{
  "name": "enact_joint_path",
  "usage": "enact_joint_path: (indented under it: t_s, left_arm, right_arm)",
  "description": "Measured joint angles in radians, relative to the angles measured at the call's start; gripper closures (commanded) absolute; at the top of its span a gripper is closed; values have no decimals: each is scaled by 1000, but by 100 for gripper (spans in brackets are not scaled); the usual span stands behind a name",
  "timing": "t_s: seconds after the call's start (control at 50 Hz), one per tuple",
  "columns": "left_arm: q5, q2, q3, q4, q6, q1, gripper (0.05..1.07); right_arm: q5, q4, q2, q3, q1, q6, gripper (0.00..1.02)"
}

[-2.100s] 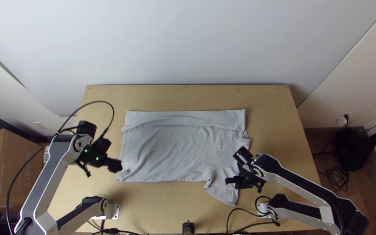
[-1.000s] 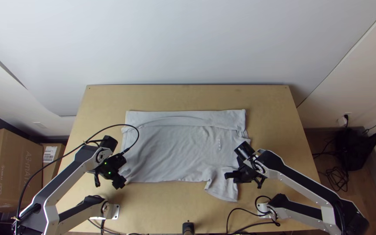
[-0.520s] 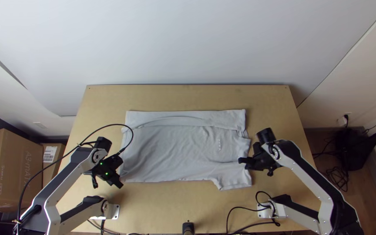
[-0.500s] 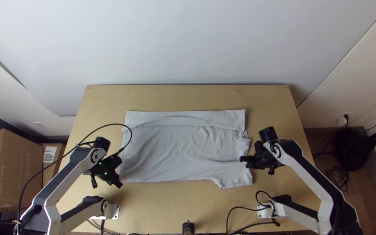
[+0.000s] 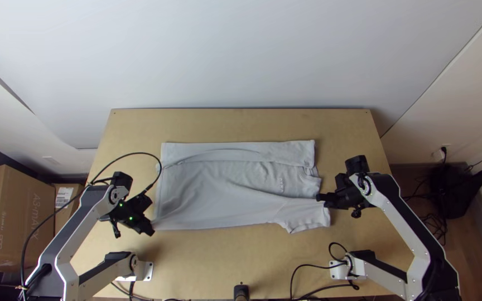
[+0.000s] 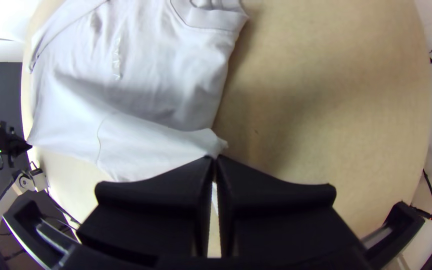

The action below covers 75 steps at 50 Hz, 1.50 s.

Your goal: Fold the t-shirt

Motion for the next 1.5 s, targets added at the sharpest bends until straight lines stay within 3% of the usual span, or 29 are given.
enact_joint_path:
  t_s: [0.24, 0.74, 1.5]
  left_arm:
    - [54, 79, 146, 22, -67, 2, 105]
    - [108, 254, 367, 86, -158, 51, 105]
    - [109, 524, 666, 118, -245, 60, 105]
  right_arm:
    - [7, -3, -2, 61, 41, 2, 100]
    - [7, 8, 60, 220, 77, 75, 100]
    - [52, 320, 361, 401, 98, 130, 100]
